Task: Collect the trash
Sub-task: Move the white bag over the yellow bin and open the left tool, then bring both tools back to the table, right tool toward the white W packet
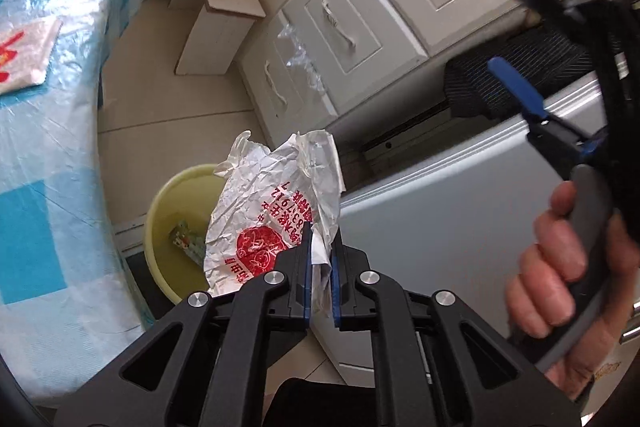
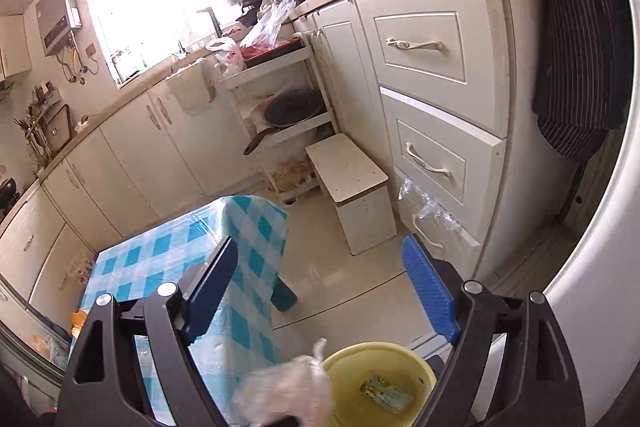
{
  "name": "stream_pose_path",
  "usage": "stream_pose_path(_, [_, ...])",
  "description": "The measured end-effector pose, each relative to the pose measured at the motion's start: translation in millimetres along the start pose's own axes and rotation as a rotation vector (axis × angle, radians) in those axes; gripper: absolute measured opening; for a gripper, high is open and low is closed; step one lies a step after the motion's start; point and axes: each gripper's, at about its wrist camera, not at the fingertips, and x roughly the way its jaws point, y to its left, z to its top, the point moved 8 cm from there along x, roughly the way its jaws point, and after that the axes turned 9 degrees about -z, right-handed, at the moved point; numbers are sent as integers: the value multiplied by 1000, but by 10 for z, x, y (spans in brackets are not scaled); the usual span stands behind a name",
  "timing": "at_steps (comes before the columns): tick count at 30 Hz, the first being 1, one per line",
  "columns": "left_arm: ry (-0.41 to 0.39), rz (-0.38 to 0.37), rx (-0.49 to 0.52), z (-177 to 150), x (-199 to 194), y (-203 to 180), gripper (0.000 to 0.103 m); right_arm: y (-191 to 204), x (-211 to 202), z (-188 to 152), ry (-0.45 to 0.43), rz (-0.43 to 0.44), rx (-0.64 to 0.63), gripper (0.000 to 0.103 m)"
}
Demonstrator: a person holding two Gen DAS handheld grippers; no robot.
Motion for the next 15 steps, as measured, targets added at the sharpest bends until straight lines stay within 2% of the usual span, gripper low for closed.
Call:
stream_pose_path(2, [26, 22, -18, -52, 145, 78, 20, 160, 26, 41, 8, 9, -21, 81])
stream_pose_path(4, [31, 49, -19, -93, 202, 127, 39, 267, -67, 43, -5, 5, -51, 81])
stream_pose_path(7, [24, 71, 7, -90, 136, 116, 50, 407, -132, 57, -41, -6, -114, 81])
stream_pose_path(11, [16, 107, 62, -62, -116, 96, 57, 585, -190, 41, -86, -41, -207, 83])
stream_pose_path(15, [-5, 161, 119, -65, -570, 135, 63, 775, -233, -8, -128, -81, -309, 85])
